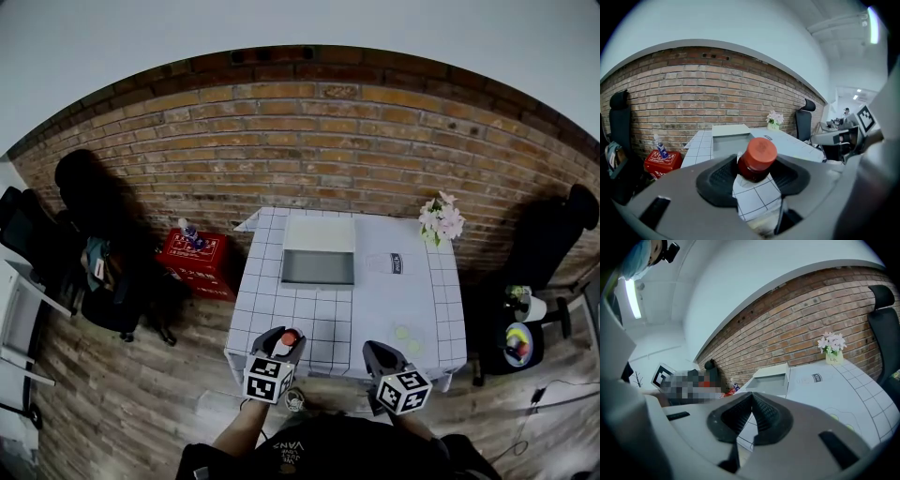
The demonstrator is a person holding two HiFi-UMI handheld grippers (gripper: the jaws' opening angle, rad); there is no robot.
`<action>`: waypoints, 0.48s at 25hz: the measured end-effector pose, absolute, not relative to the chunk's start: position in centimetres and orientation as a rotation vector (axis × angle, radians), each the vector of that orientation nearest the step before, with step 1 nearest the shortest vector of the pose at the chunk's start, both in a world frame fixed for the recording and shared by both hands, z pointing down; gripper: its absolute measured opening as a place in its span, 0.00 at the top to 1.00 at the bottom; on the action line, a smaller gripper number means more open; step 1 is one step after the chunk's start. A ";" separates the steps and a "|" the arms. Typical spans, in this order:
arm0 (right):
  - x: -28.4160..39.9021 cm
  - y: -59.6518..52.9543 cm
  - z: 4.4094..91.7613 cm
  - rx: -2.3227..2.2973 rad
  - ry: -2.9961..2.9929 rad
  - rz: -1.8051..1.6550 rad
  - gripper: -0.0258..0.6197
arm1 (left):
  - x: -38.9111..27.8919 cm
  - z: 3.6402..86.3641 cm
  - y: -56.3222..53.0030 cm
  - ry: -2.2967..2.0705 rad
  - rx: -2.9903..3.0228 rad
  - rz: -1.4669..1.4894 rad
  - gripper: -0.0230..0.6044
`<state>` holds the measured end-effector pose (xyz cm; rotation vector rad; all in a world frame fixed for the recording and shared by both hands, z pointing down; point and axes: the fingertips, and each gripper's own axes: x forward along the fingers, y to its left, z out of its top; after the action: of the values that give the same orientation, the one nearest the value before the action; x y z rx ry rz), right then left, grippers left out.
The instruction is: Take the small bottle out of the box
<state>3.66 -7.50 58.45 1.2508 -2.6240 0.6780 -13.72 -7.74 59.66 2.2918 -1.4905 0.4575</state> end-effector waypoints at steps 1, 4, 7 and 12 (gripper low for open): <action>4.1 -7.3 58.4 1.233 -2.630 0.676 0.96 | -13.2 59.5 -7.3 -1.503 2.282 0.452 0.61; 5.5 -6.5 58.3 1.186 -2.652 0.668 0.96 | -11.7 59.2 -6.1 -1.539 2.257 0.443 0.61; 6.7 -5.8 58.4 1.140 -2.672 0.662 0.96 | -10.3 59.4 -4.7 -1.574 2.228 0.435 0.61; 8.4 -4.8 58.8 1.064 -2.696 0.660 0.96 | -8.3 59.8 -2.5 -1.624 2.177 0.427 0.61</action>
<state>8.39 -4.84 58.75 1.0637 -2.6965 0.6604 -8.25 -2.47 59.83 2.1767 -1.6238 0.4275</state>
